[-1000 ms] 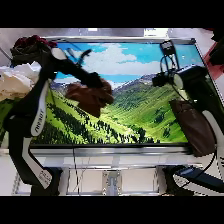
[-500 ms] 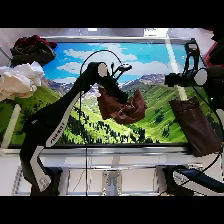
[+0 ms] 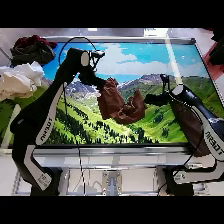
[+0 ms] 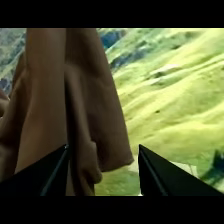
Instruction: Fold the shirts.
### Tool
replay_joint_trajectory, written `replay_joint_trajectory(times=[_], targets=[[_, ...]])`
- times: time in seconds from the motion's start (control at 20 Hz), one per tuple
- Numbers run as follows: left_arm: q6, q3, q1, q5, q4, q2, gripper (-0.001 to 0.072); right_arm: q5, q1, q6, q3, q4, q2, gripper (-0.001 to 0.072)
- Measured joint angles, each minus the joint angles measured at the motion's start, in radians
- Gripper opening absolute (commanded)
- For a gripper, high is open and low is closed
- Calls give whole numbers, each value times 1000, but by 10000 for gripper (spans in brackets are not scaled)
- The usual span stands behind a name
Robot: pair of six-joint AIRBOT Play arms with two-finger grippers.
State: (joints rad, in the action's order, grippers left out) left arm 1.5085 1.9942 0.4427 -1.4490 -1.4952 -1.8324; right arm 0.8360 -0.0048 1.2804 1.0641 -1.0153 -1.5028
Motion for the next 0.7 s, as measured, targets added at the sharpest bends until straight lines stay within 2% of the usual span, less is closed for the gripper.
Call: replay_joint_trajectory(times=[0.25,0.45,0.6,0.7], targets=[[11,-108,-38,84,34,-2,693,-27,20,-109,54,160,-72,502],[11,-197,-47,129,82,-19,693,-27,43,-134,93,200,-110,499],[10,-226,-49,145,111,-39,692,-26,60,-145,105,216,-124,441],[-11,-235,-49,165,156,-55,692,-28,71,-148,108,222,-128,441]])
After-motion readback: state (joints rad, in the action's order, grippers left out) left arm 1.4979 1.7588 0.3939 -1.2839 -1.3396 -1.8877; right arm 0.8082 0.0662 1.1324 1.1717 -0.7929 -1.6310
